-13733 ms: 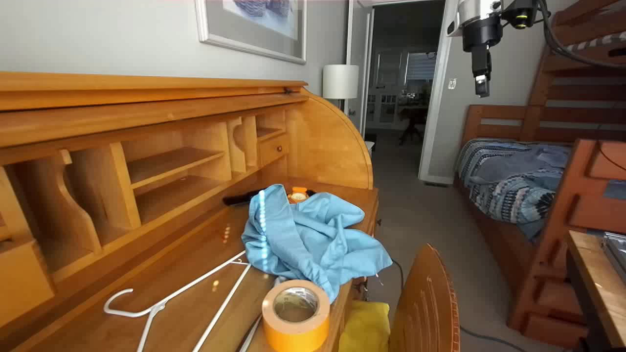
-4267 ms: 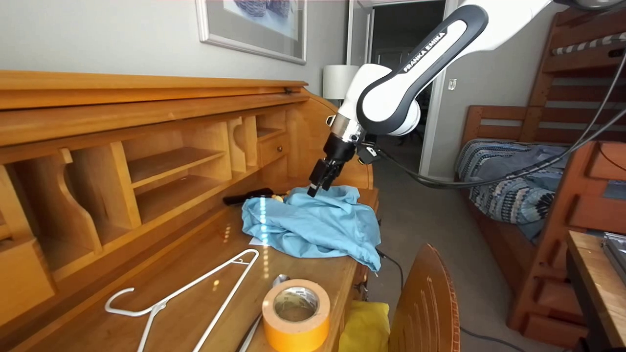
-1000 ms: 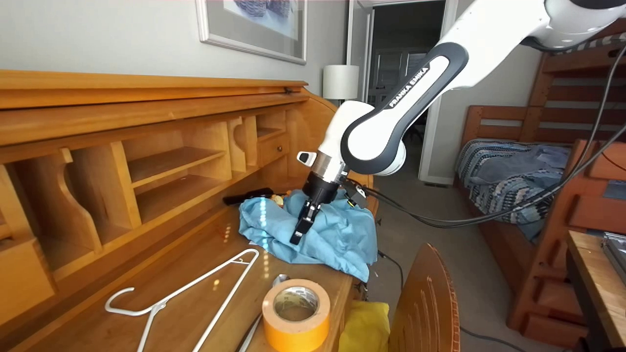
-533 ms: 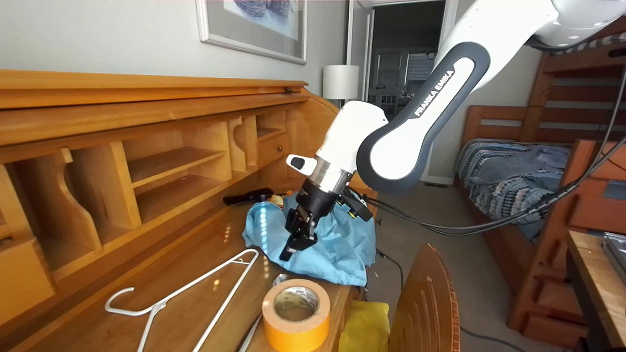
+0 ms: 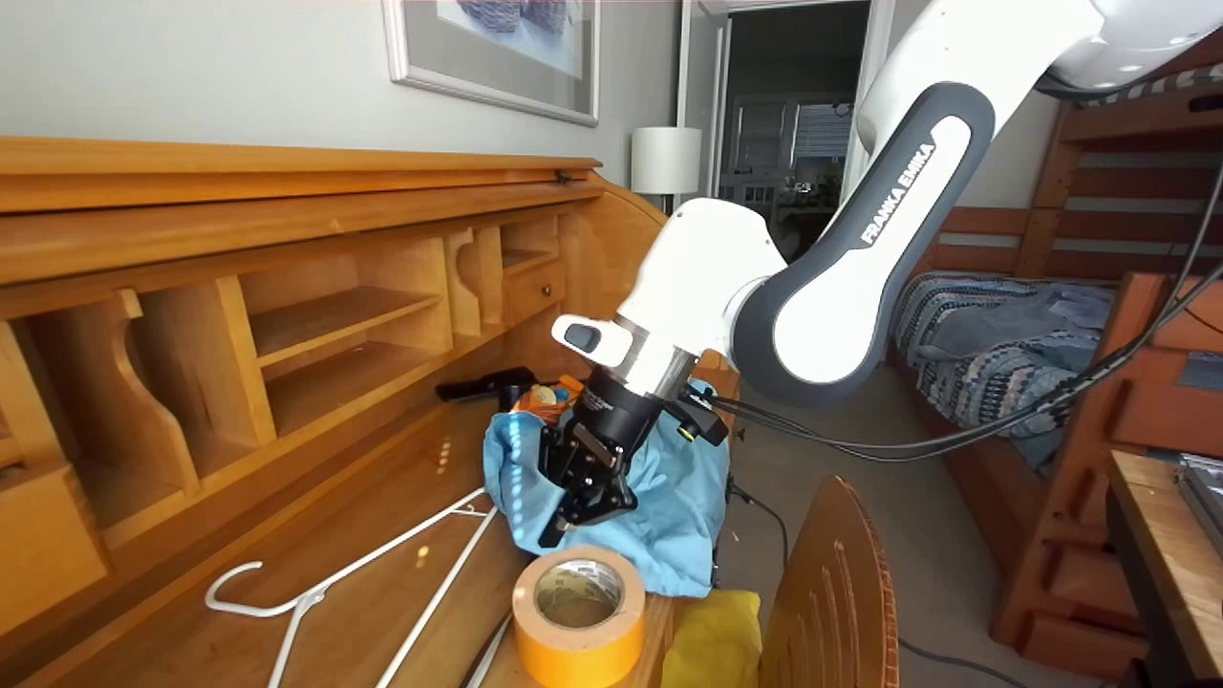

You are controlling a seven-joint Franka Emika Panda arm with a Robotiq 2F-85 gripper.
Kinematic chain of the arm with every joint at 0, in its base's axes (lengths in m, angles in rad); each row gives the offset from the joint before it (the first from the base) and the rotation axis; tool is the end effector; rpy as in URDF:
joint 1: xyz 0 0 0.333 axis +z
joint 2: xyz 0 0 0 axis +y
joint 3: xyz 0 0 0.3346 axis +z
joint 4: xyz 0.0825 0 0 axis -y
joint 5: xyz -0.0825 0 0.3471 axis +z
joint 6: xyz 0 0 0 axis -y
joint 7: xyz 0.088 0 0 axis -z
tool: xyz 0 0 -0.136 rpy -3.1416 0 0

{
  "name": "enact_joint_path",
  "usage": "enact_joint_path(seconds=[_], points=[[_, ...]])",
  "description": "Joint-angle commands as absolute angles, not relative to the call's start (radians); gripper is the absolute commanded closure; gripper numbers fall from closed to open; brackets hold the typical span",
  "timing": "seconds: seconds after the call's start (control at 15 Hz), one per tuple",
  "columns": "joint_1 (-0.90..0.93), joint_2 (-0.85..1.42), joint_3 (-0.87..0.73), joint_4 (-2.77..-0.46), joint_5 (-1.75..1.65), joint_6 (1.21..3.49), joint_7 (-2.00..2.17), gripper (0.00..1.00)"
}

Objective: Move the blue cloth

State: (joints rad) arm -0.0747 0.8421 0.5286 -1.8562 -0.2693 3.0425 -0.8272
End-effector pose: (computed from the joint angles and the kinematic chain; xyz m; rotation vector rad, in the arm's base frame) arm 0.6155 0.2730 0.1848 -2.2890 -1.7449 -0.7663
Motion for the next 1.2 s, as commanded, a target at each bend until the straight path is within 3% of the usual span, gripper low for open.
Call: enact_joint_path(seconds=[0.0, 0.53, 1.0, 1.13], points=[[-0.063, 0.814, 0.512, -1.866, -0.264, 3.016, -0.813, 0.6], [0.018, 0.743, 0.233, -1.832, -0.23, 3.041, -0.465, 0.02], [0.191, 0.699, -0.057, -1.831, -0.219, 2.968, -0.101, 0.0], [0.207, 0.685, -0.077, -1.843, -0.205, 2.901, -0.027, 0.0]])
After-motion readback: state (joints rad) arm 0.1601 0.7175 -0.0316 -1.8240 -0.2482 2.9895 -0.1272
